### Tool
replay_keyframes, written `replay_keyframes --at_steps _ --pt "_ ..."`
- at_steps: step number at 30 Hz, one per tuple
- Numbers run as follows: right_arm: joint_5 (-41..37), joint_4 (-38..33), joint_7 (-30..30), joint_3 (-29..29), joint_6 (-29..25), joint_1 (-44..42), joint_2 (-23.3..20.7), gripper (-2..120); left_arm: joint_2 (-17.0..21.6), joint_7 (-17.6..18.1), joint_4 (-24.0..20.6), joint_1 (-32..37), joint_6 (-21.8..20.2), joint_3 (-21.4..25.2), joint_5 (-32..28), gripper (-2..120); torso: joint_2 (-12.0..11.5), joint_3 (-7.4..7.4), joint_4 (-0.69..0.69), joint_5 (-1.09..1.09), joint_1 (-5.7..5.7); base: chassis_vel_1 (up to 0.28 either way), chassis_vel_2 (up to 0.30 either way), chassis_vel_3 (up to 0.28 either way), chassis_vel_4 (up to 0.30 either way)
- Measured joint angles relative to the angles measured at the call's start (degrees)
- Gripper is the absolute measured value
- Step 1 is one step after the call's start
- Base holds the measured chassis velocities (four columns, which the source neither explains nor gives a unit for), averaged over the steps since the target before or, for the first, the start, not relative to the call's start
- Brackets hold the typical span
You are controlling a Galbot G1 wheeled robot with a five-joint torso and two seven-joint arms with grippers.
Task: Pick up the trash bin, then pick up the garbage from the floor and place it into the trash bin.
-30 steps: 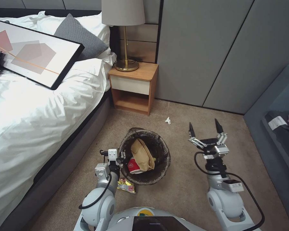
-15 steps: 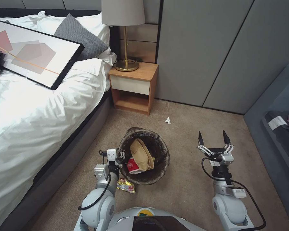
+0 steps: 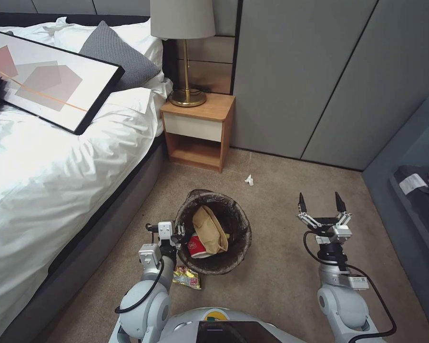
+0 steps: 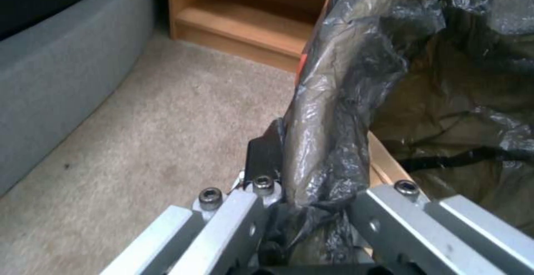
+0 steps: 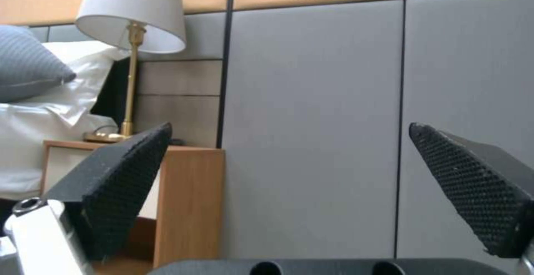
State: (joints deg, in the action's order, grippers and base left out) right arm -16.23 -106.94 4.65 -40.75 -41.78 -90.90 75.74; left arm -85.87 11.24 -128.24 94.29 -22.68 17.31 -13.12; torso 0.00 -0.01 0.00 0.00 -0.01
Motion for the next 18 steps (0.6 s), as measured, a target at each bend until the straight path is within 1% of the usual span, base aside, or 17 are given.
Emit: replay_keyframes --at_steps 5,7,11,14,16,18 --pt "-0.2 0.0 0.12 0.06 -0.03 -0.2 0.05 100 0.0 -0.01 -0.16 0.09 0.06 -0.01 0.01 3 0.0 0.01 0.01 0.0 0.01 -0.159 0.154 0.167 -0.173" --pt "-0.21 0.0 0.16 0.11 -0.04 -0.21 0.08 100 0.01 -0.02 -0.26 0.11 0.09 -0.03 0.01 3 0.0 0.01 -0.01 0.0 0.01 -0.217 0.184 0.215 -0.209" --pt "-0.16 -0.01 0.21 0.34 -0.04 -0.16 0.16 100 0.02 -0.02 -0.47 0.19 0.12 -0.04 0.03 3 0.0 0.01 0.02 0.01 0.01 -0.231 0.236 0.226 -0.206" --pt "-0.11 -0.02 0.23 0.46 -0.04 -0.09 0.18 100 0.01 -0.02 -0.6 0.23 0.13 -0.06 0.04 3 0.0 0.01 0.01 0.0 0.01 -0.25 0.249 0.242 -0.27" --pt "-0.1 -0.01 0.24 0.48 -0.08 -0.01 0.17 100 0.01 -0.03 -0.65 0.27 0.14 -0.1 0.05 3 0.0 0.0 -0.02 -0.01 0.01 -0.297 0.27 0.286 -0.306" --pt "-0.06 0.0 0.24 0.53 -0.08 0.04 0.17 100 0.01 -0.03 -0.68 0.29 0.15 -0.07 0.05 3 0.0 0.01 0.0 0.01 0.01 -0.307 0.308 0.3 -0.321"
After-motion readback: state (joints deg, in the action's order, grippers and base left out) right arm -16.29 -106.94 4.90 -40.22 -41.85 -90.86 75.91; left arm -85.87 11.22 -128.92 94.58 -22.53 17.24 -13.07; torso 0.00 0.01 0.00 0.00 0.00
